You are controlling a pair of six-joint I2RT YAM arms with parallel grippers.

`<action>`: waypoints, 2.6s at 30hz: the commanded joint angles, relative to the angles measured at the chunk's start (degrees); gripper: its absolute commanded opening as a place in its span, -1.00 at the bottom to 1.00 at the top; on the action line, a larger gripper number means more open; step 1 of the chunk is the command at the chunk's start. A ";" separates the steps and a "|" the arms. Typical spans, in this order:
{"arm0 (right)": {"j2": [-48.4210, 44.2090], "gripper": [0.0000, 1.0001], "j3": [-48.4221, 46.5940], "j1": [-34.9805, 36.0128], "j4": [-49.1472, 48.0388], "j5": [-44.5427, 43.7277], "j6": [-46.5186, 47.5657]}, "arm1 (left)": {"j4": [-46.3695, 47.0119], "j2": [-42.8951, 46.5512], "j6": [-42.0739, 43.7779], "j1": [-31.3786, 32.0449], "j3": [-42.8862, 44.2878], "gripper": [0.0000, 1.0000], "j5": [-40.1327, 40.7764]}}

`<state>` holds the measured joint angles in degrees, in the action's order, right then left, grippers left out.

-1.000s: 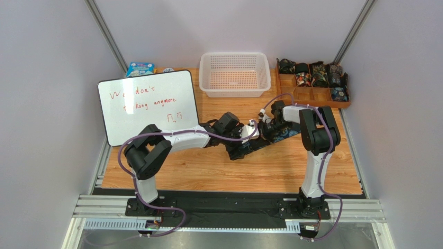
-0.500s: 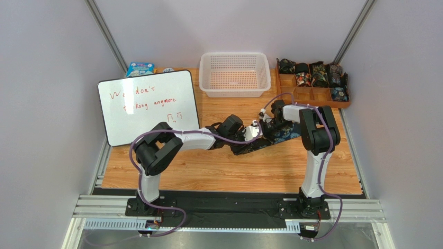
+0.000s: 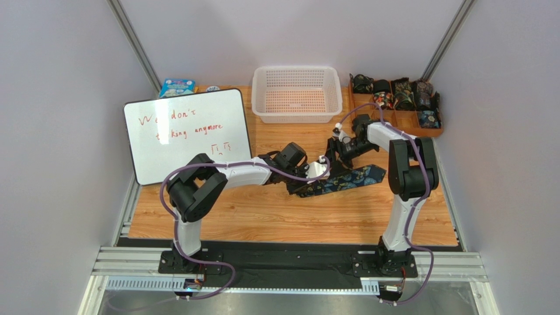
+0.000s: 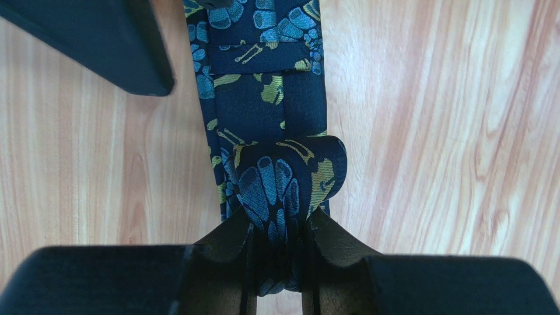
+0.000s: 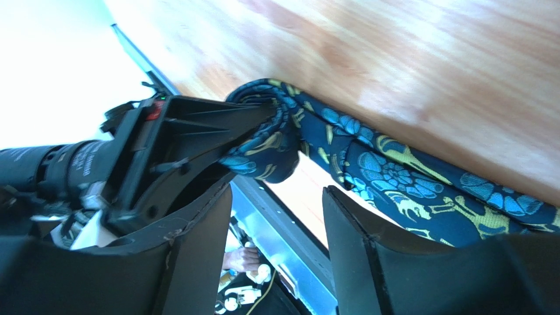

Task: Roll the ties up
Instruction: Roll the tie at the center of the board.

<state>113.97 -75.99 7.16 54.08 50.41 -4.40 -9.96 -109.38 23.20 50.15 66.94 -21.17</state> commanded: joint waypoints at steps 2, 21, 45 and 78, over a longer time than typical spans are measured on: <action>-0.51 0.18 0.31 1.80 -1.42 3.73 -1.83 | -14.29 -2.15 3.96 -0.40 3.89 -0.86 -2.56; 5.12 -0.44 2.86 2.60 -5.66 -6.40 -2.36 | -15.00 -1.44 -0.18 -0.58 4.78 -0.85 5.00; 3.01 -0.40 8.13 8.49 -12.59 9.89 -3.68 | -13.51 -2.85 0.35 -0.58 2.94 -0.60 0.78; 2.83 -1.00 11.12 4.53 -12.43 -4.17 -3.59 | -2.88 7.87 -3.60 -3.22 -3.13 0.38 -5.02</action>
<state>116.33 -65.52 13.08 41.56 55.27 -10.13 -16.23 -104.66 22.20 47.48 64.66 -24.75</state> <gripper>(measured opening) 0.006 0.674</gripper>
